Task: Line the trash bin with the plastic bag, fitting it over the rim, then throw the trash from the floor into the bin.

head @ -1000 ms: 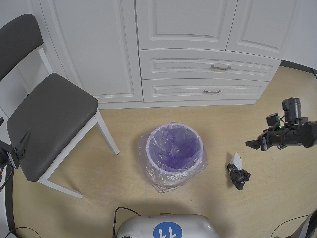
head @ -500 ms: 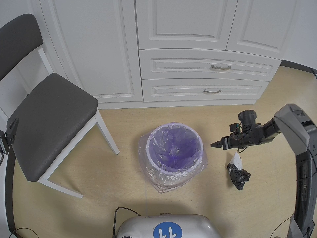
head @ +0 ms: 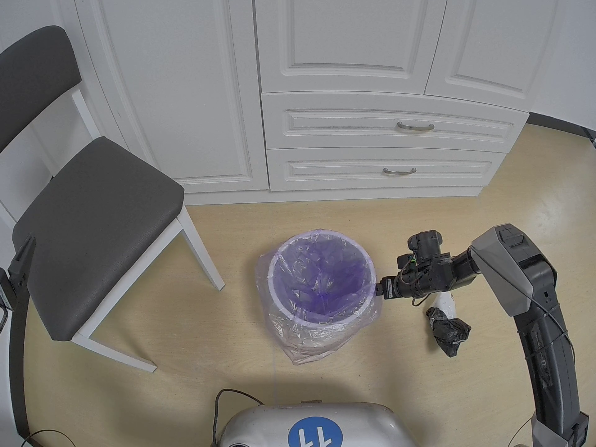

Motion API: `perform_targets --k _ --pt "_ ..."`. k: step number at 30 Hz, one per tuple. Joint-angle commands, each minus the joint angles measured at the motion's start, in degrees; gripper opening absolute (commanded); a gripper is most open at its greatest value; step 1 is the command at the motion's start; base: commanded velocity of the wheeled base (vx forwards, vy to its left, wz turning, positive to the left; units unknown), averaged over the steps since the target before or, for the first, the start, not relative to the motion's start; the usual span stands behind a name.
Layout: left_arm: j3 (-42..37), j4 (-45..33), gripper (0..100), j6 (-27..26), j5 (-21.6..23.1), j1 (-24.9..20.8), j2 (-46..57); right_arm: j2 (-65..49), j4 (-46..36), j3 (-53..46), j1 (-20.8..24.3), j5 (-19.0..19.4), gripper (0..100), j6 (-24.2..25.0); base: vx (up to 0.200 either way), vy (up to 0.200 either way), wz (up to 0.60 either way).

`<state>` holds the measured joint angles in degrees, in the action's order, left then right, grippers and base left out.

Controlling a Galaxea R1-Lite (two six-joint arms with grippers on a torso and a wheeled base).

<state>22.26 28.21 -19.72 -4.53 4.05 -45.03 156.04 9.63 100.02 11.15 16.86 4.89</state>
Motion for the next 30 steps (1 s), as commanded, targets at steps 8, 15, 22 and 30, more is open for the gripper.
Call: perform_targets --k 8,15,22,30 --pt "1.2 0.3 100 0.2 0.0 -5.8 -0.6 13.4 -3.6 14.6 0.6 -7.3 100 -1.5 0.0 0.0 0.0" --pt "0.9 0.4 100 0.6 0.0 -7.8 -2.1 15.4 5.9 14.6 1.2 -7.0 100 1.6 0.0 0.0 0.0" --pt "0.4 0.3 100 0.4 0.1 -10.5 -3.9 9.7 7.9 13.5 0.6 -7.0 100 9.3 0.0 0.0 0.0" --pt "-2.4 0.7 100 7.9 5.2 -26.7 -22.5 -6.7 6.9 -11.0 -4.6 14.2 100 11.7 0.0 0.0 0.0"
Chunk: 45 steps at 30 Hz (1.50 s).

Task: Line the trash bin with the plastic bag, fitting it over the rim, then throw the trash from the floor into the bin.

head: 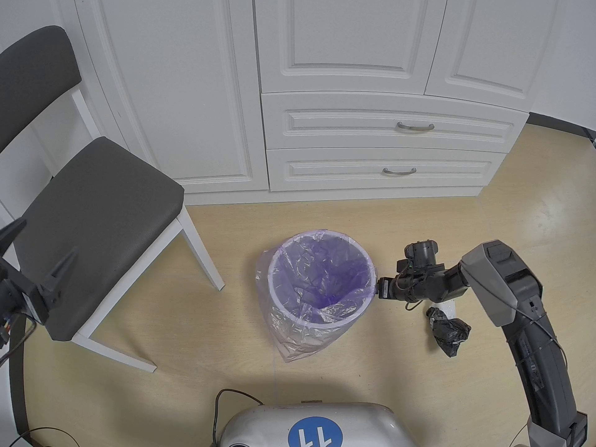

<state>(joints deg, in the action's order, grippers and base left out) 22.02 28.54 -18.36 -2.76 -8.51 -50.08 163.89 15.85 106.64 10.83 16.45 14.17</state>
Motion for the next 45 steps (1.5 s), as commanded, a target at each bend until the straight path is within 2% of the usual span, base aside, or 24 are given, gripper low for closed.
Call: perform_targets --k 1,2,3,4,6,9,13,15,17,19,21,22,23,28,31,35,37,45 --pt "-2.0 1.0 100 8.2 3.3 -16.7 -20.7 -15.4 2.5 -19.2 -4.2 14.7 100 3.1 0.0 0.0 0.0" --pt "-2.0 1.2 100 8.4 3.4 -17.2 -21.3 -15.5 2.9 -19.5 -4.2 14.7 100 3.1 0.0 0.0 0.0" --pt "-2.1 5.1 100 11.5 3.4 -21.1 -28.0 -15.9 8.3 -23.1 -4.1 14.6 100 6.4 0.0 0.0 0.0" --pt "-2.1 6.0 100 11.9 3.4 -21.5 -28.9 -15.9 9.2 -23.5 -4.0 14.5 100 6.9 0.0 0.0 0.0" --pt "-2.8 13.2 100 13.3 3.2 -23.9 -37.9 -15.6 18.4 -27.3 -3.4 13.2 100 11.7 0.0 0.0 0.0" --pt "-3.0 19.9 100 13.3 3.2 -24.8 -46.1 -15.1 27.0 -29.8 -3.4 11.4 100 16.6 0.0 0.0 0.0" --pt "-3.1 30.1 100 13.5 3.1 -25.9 -58.4 -12.4 39.4 -29.7 -2.4 10.9 100 26.2 0.0 0.0 0.0" --pt "-3.1 33.9 100 13.7 3.0 -25.9 -63.8 -10.9 43.7 -29.4 -2.2 10.4 100 28.2 0.0 0.0 0.0" --pt "-2.9 35.6 100 14.1 2.9 -25.6 -66.7 -10.5 45.0 -29.5 -2.0 9.7 100 28.2 0.0 0.0 0.0" --pt "-1.3 41.4 100 16.1 2.1 -22.4 -75.4 -10.4 46.8 -30.1 -1.9 7.1 100 28.2 0.0 0.0 0.0" --pt "1.4 46.0 100 16.3 2.7 -19.0 -81.7 -10.4 47.0 -30.0 -1.8 6.3 100 28.2 0.0 0.0 0.0" --pt "1.4 46.0 100 16.3 2.7 -19.0 -81.7 -10.4 47.0 -30.0 -1.8 6.3 100 28.2 0.0 0.0 0.0" --pt "4.6 48.8 100 16.4 2.8 -16.9 -86.9 -10.3 47.1 -29.4 -1.7 6.1 100 28.4 0.0 0.0 0.0" --pt "10.6 47.6 100 16.5 2.9 -14.5 -90.0 -10.3 48.8 -29.2 -1.6 3.5 100 28.7 0.0 0.0 0.0" --pt "14.2 46.0 100 16.8 3.0 -12.8 -91.2 -9.6 51.7 -29.3 -1.2 3.4 100 28.8 0.0 0.0 0.0" --pt "21.5 44.6 100 20.2 2.8 -11.7 -94.5 -8.3 54.5 -28.5 -0.4 3.2 100 28.9 0.0 0.0 0.0" --pt "22.6 44.6 100 21.0 2.7 -11.5 -94.9 -8.3 54.6 -28.4 -0.2 3.0 100 28.9 0.0 0.0 0.0" --pt "35.9 44.6 100 27.1 2.2 -9.8 -101.5 -6.7 54.9 -25.9 0.8 0.2 100 28.9 0.0 0.0 0.0"
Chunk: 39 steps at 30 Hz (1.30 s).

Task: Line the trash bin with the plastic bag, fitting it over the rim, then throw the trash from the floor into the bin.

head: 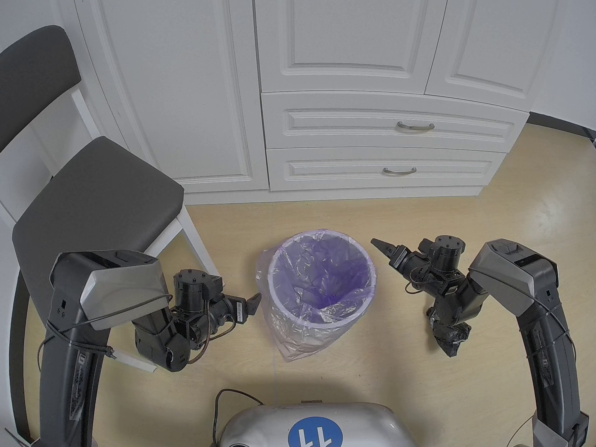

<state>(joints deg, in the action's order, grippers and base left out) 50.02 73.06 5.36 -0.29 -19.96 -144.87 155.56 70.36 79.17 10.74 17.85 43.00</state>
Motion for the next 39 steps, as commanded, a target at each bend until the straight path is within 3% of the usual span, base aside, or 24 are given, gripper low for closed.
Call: perform_targets --k 1,9,21,24,31,39 --pt "9.3 0.1 100 4.7 -0.2 1.7 -7.4 1.8 0.4 1.6 0.9 -1.2 100 0.0 0.0 0.0 0.0" --pt "16.0 -0.9 100 8.6 -0.3 1.5 -10.3 3.4 0.6 3.5 2.0 -2.2 100 -0.5 0.0 0.0 0.0" --pt "33.0 -18.7 100 8.2 0.0 1.5 -14.5 4.0 0.6 3.5 2.1 -2.7 100 -1.2 0.0 0.0 0.0" --pt "35.9 -24.5 100 8.0 0.2 1.4 -14.6 4.5 0.6 3.5 2.1 -2.7 100 -3.3 0.0 0.0 0.0" --pt "45.3 -30.9 100 7.9 0.3 1.4 -17.1 5.3 0.6 3.6 2.4 -2.7 100 -4.9 0.0 0.0 0.0" --pt "63.6 -42.6 100 3.9 -2.3 1.9 -26.2 6.2 0.6 3.7 2.5 -2.7 100 -8.0 0.0 0.0 0.0"
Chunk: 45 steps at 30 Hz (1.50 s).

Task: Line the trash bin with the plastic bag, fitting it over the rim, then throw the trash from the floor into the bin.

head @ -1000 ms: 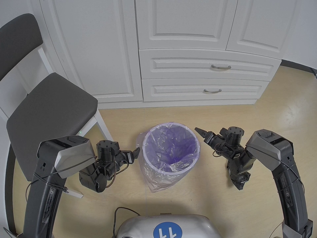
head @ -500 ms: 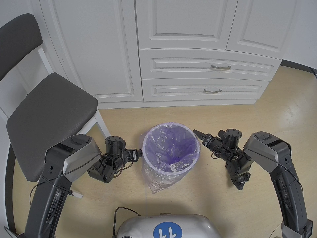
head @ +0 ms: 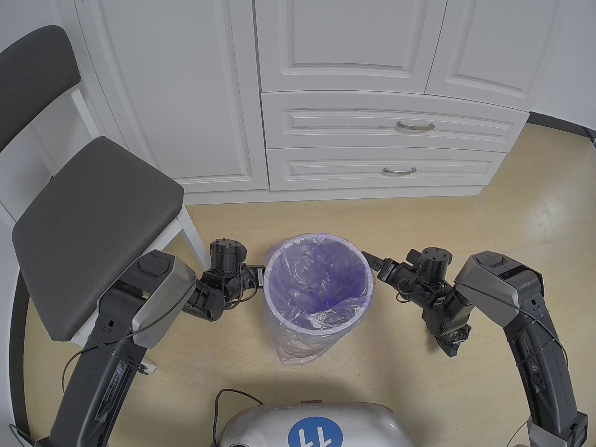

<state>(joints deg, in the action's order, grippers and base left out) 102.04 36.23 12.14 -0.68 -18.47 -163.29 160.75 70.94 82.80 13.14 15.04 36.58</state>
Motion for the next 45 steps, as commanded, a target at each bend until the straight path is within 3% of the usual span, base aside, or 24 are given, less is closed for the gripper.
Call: perform_targets --k 1,21,23,26,27,28,31,33,35,38,45 --pt "12.6 -7.0 100 -3.3 -2.7 0.5 -8.4 1.1 0.0 0.1 0.1 0.1 100 -1.6 0.0 0.0 0.0" --pt "12.6 -12.9 100 -4.5 -4.9 0.5 -8.8 1.1 -0.2 0.1 0.2 0.1 100 -2.0 0.0 0.0 0.0" --pt "12.6 -13.1 100 -7.9 -7.5 1.5 -8.4 1.1 -0.2 0.1 0.1 0.2 100 -2.0 0.0 0.0 0.0" --pt "7.1 -12.2 100 -17.9 -11.0 5.4 -6.1 1.1 -0.2 0.0 0.1 0.2 100 -2.0 0.0 0.0 0.0" --pt "7.1 -12.2 100 -17.9 -11.0 5.4 -6.1 1.1 -0.2 0.0 0.1 0.2 100 -2.0 0.0 0.0 0.0" --pt "2.6 -10.0 100 -23.8 -10.7 7.8 -3.2 1.1 -0.2 0.0 0.1 0.2 100 -2.0 0.0 0.0 0.0" --pt "-8.0 -8.1 100 -29.4 -4.9 9.9 3.1 1.1 -0.2 0.0 0.1 0.3 100 -2.0 0.0 0.0 0.0" --pt "-14.1 -7.8 100 -34.7 4.4 11.0 6.6 1.1 -0.2 0.0 0.1 0.4 100 -2.0 0.0 0.0 0.0" --pt "-16.2 -6.3 100 -40.6 11.3 11.6 7.3 1.1 -0.2 0.0 0.1 0.5 100 -2.0 0.0 0.0 0.0" --pt "-17.0 -2.8 100 -46.7 17.8 11.8 7.1 1.1 -0.2 0.0 0.1 0.5 100 -2.0 0.0 0.0 0.0" --pt "-17.9 2.8 100 -47.5 29.2 9.3 6.9 1.1 -0.4 -0.1 0.1 0.7 100 -2.0 0.0 0.0 0.0"
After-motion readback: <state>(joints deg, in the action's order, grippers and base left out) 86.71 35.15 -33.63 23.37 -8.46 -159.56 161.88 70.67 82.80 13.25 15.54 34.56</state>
